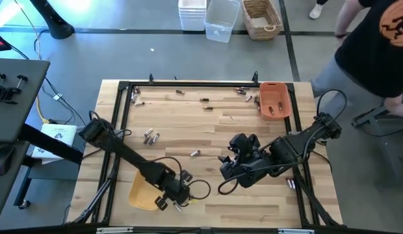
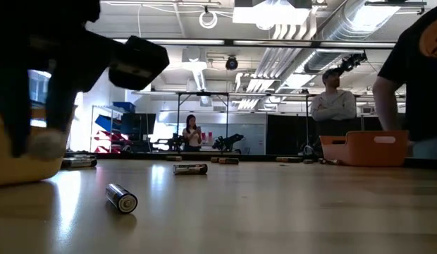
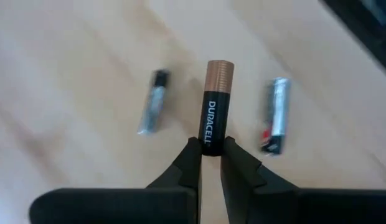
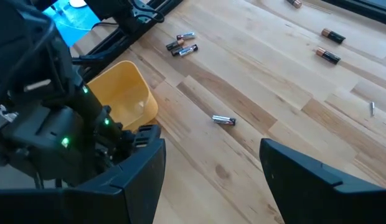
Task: Sort batteries
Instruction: Put the black battery into the orange bin
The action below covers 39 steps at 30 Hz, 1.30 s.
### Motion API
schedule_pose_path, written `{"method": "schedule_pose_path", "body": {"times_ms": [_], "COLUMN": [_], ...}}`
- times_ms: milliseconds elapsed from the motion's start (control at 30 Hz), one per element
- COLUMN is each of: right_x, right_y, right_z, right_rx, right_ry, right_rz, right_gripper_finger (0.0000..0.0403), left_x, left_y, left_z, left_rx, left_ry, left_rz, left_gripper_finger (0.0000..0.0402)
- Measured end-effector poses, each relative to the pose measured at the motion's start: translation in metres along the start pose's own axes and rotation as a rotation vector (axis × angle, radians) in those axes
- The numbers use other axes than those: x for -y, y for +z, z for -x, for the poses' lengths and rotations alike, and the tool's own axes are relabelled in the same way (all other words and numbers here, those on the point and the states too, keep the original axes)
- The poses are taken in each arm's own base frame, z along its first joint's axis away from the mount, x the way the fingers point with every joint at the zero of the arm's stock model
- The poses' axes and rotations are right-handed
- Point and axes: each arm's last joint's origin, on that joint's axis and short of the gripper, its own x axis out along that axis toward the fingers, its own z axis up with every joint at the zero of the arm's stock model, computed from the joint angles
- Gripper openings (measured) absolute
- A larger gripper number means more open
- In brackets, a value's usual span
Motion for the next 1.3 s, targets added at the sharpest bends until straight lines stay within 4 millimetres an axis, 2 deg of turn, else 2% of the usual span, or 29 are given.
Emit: {"method": "schedule_pose_path", "body": {"times_ms": [167, 233, 467, 633, 767, 900, 1000, 1200, 1300], "right_x": [0.000, 0.000, 0.000, 0.001, -0.018, -0.038, -0.047, -0.066, -0.069], "right_y": [0.000, 0.000, 0.001, -0.004, -0.026, -0.051, -0.067, -0.084, -0.092], "right_z": [0.000, 0.000, 0.000, -0.012, -0.039, -0.055, -0.063, -0.057, -0.057], "right_rx": [0.001, 0.005, 0.029, -0.016, -0.117, -0.202, -0.251, -0.272, -0.276], "right_ry": [0.000, 0.000, -0.007, -0.064, -0.058, 0.010, 0.026, 0.167, 0.174], "right_rz": [0.000, -0.001, -0.003, 0.013, 0.082, 0.140, 0.167, 0.176, 0.161], "right_gripper_finger": [0.0252, 0.0252, 0.0252, 0.0251, 0.0237, 0.0217, 0.0210, 0.0203, 0.0171], "left_x": [-0.014, -0.019, -0.033, -0.036, -0.015, 0.012, 0.033, 0.067, 0.073], "left_y": [-0.004, -0.005, -0.010, -0.019, -0.021, -0.012, -0.001, 0.012, 0.022], "left_z": [0.014, 0.020, 0.047, 0.049, 0.049, 0.068, 0.074, 0.055, 0.039], "left_rx": [-0.011, -0.007, 0.009, -0.055, -0.056, 0.043, 0.135, 0.207, 0.276], "left_ry": [0.036, 0.050, 0.112, 0.093, 0.027, -0.002, -0.032, -0.054, -0.078], "left_rz": [0.037, 0.052, 0.092, 0.191, 0.228, 0.184, 0.216, 0.212, 0.175], "left_gripper_finger": [0.0017, 0.0002, 0.0005, 0.0003, 0.0002, 0.0001, 0.0001, 0.0001, 0.0000]}}
